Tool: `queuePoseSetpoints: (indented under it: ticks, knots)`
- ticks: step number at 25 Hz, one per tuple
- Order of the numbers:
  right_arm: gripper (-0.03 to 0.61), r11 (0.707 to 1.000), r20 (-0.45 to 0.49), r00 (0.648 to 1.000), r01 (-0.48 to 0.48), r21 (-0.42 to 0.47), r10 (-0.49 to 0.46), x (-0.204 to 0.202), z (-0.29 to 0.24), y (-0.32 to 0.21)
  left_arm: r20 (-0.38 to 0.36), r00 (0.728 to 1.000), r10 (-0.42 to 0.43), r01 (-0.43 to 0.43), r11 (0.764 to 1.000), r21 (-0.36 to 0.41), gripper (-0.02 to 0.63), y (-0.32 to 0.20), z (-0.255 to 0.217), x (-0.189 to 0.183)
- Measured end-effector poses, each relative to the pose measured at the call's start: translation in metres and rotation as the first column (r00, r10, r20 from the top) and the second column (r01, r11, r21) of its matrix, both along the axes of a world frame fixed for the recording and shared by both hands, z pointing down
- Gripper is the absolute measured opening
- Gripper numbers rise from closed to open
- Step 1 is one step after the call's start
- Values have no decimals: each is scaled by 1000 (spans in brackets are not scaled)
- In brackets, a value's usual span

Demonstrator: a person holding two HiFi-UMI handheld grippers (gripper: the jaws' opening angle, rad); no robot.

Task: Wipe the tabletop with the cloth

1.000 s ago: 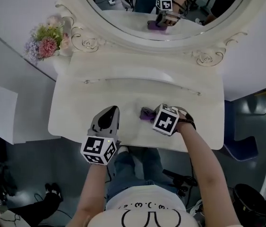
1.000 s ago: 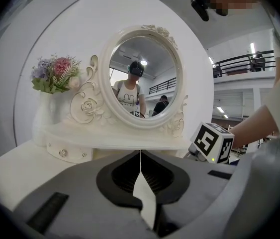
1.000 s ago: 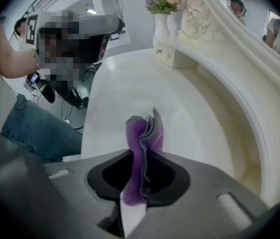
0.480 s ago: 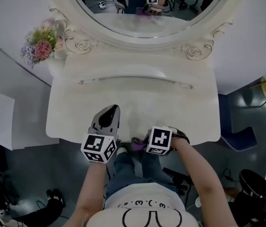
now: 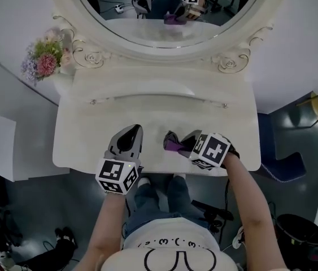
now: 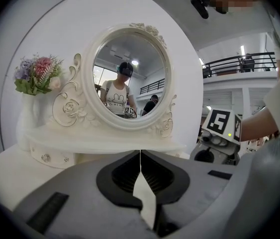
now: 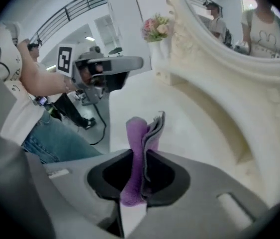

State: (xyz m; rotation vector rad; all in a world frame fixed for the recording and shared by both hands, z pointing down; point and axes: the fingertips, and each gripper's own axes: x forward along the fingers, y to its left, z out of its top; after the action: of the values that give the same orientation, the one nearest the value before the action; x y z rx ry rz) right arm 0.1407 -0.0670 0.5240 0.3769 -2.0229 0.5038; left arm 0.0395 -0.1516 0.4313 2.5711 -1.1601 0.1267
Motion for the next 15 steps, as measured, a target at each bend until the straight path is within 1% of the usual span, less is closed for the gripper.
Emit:
queuePoseSetpoints:
  ticks: [2, 3, 5, 6, 8, 10, 12, 14, 15]
  knots:
    - [72, 993, -73, 997, -29, 112, 37, 22, 0, -32, 9, 1000, -7, 7, 1000, -7, 3, 0, 2, 0]
    - [72, 984, -110, 992, -36, 175, 56, 33, 1, -47, 14, 1000, -12, 12, 1000, -11, 3, 0, 3, 0]
    - [74, 953, -188, 977, -35, 302, 96, 51, 6, -75, 24, 1000, -20, 21, 1000, -18, 3, -2, 6, 0]
    - [74, 935, -224, 968, -29, 352, 114, 59, 11, -86, 28, 999, -25, 26, 999, -21, 3, -3, 8, 0]
    - [75, 907, -280, 950, -8, 421, 139, 70, 23, -103, 35, 999, -39, 40, 999, -29, 3, -6, 11, 0]
    - [75, 876, -337, 930, 34, 482, 149, 77, 33, -118, 42, 998, -56, 58, 998, -35, 3, -10, 14, 0]
    - [74, 834, -404, 904, 109, 540, 143, 82, 40, -132, 48, 996, -76, 78, 996, -39, 3, -13, 15, 2]
    - [74, 793, -469, 874, 194, 577, 128, 84, 48, -143, 53, 994, -96, 98, 994, -42, 3, -16, 15, 5]
    - [74, 778, -499, 858, 229, 585, 123, 86, 53, -146, 55, 993, -106, 108, 993, -45, 3, -17, 16, 7]
